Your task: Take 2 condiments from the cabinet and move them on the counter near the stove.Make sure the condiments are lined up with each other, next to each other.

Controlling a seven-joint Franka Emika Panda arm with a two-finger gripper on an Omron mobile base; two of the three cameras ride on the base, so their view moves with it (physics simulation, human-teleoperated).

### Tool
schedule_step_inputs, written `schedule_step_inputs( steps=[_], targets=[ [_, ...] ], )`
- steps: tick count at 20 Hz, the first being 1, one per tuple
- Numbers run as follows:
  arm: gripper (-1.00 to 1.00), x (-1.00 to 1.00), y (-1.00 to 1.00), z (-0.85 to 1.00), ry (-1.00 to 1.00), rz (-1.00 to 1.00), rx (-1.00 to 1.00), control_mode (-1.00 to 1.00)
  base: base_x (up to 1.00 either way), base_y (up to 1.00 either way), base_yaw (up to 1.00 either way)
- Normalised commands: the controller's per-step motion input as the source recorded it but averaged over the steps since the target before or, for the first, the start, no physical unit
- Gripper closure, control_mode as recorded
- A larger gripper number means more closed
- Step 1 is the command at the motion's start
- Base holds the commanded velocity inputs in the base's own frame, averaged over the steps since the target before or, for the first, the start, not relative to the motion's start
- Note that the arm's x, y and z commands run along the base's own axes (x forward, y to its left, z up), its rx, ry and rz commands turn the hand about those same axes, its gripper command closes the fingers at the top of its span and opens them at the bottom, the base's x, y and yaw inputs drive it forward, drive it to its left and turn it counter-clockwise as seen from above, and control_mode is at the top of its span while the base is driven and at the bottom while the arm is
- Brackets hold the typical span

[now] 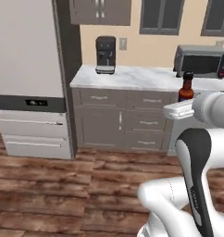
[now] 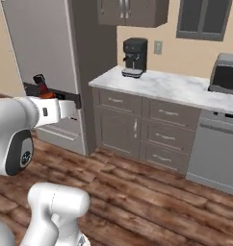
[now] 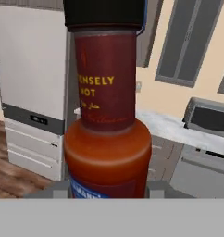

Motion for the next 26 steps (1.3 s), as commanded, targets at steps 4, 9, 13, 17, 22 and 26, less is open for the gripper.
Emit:
schedule_step_inputs(
  steps=[4, 9, 13, 17, 22, 26],
  targets=[
    [1.0, 0.0, 0.0, 0.0, 0.0, 0.0, 0.0, 1.0, -0.14, 0.0, 0.47],
    [1.0, 0.0, 0.0, 0.0, 0.0, 0.0, 0.0, 1.0, -0.08, 0.0, 0.46],
    [1.0, 0.0, 0.0, 0.0, 0.0, 0.0, 0.0, 1.0, -0.01, -0.01, 0.46],
    [1.0, 0.0, 0.0, 0.0, 0.0, 0.0, 0.0, 1.0, 0.0, -0.04, 0.46],
    [1.0, 0.0, 0.0, 0.0, 0.0, 0.0, 0.0, 1.0, 0.0, -0.04, 0.46],
    [1.0, 0.0, 0.0, 0.0, 0.0, 0.0, 0.0, 1.0, 0.0, -0.07, 0.46]
  ],
)
